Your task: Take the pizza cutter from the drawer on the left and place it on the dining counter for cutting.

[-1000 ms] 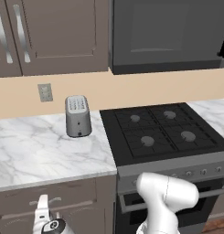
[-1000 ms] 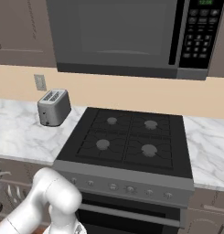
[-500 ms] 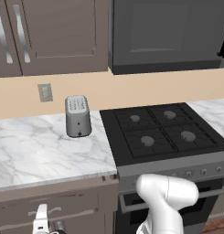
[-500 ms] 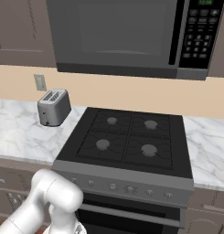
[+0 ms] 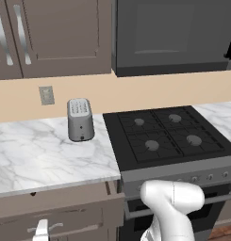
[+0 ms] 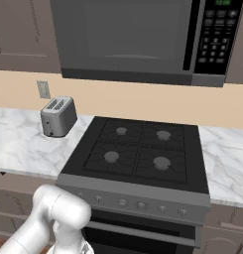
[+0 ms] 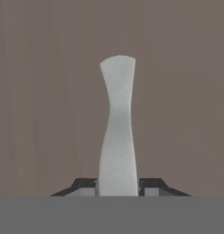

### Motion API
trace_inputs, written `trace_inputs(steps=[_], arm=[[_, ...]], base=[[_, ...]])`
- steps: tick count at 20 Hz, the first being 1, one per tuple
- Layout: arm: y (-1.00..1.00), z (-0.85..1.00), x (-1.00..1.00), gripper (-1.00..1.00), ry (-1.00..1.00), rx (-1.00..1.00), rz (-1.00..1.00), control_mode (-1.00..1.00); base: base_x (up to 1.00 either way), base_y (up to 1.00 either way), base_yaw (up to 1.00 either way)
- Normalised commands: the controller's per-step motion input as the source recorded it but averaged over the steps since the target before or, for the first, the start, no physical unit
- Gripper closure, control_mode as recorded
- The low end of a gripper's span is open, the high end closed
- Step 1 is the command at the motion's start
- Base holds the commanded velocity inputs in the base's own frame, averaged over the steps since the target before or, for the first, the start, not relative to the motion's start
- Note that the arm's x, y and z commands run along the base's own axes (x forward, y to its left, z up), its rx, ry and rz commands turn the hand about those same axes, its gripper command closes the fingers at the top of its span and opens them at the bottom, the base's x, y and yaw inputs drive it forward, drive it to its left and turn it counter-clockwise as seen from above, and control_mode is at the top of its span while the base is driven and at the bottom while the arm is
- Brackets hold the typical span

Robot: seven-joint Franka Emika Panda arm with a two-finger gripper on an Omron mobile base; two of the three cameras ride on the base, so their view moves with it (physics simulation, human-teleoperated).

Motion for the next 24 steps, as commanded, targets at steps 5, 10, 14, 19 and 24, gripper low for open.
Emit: trace_inputs(steps=[5, 10, 14, 19, 24], arm=[[0.0, -0.15, -0.46, 1.0, 0.06, 0.0, 0.0, -1.0], [0.0, -0.17, -0.44, 1.0, 0.07, 0.0, 0.0, -1.0], [0.01, -0.15, -0.41, 1.0, 0.06, 0.0, 0.0, -1.0], [0.0, -0.15, -0.38, 1.0, 0.07, 0.0, 0.0, -1.0], [0.0, -0.19, -0.35, 1.0, 0.07, 0.0, 0.0, -1.0]], base=[[0.0, 0.0, 0.0], [0.0, 0.0, 0.0], [0.0, 0.0, 0.0], [0.0, 0.0, 0.0], [0.0, 0.0, 0.0]])
